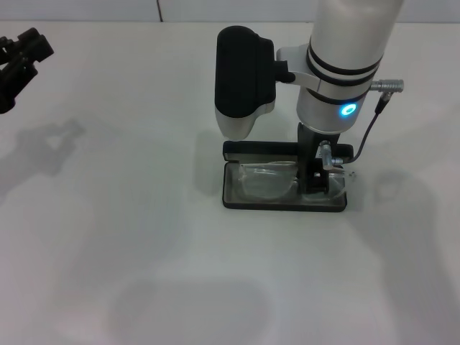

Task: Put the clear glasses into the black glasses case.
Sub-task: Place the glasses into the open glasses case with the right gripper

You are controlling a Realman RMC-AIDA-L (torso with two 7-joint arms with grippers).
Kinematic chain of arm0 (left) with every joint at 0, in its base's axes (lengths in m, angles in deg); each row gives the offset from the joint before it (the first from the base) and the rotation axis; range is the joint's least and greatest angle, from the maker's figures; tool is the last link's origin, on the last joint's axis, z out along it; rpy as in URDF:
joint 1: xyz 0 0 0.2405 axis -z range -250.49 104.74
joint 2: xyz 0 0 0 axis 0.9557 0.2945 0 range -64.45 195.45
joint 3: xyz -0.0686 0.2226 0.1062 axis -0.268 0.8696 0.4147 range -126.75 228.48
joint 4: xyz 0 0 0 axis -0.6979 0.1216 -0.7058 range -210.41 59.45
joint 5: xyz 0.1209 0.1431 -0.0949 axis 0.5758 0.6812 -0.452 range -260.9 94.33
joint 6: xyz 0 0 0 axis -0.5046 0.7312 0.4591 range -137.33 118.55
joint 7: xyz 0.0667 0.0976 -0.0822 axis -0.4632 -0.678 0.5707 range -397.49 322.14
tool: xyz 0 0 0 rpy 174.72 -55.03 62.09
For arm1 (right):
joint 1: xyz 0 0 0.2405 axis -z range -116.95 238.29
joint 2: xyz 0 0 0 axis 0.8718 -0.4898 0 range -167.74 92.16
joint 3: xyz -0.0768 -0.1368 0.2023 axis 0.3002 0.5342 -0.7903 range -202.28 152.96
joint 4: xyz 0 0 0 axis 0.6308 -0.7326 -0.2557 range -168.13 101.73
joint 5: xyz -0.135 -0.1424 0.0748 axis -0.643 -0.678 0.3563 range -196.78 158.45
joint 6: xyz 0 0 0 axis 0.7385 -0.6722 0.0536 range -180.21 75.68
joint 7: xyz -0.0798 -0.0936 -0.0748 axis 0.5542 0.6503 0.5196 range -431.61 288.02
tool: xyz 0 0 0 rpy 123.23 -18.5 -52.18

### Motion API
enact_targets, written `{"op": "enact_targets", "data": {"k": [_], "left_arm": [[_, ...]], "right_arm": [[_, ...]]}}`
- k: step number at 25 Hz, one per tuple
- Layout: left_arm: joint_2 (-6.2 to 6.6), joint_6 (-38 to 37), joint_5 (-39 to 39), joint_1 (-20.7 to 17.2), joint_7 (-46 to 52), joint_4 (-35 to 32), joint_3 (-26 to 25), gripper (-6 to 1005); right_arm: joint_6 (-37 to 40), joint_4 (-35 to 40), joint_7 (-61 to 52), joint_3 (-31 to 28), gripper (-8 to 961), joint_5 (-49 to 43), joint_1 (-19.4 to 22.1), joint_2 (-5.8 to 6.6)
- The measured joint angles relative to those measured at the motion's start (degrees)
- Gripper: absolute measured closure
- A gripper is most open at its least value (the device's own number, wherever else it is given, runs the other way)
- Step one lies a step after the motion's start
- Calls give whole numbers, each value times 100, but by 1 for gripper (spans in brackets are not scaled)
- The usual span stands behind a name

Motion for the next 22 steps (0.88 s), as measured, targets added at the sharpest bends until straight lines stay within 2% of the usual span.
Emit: {"op": "enact_targets", "data": {"k": [22], "left_arm": [[-9,-24,0,-56,0,0,9,818]], "right_arm": [[48,95,-68,-11,806,-3,1,0]]}}
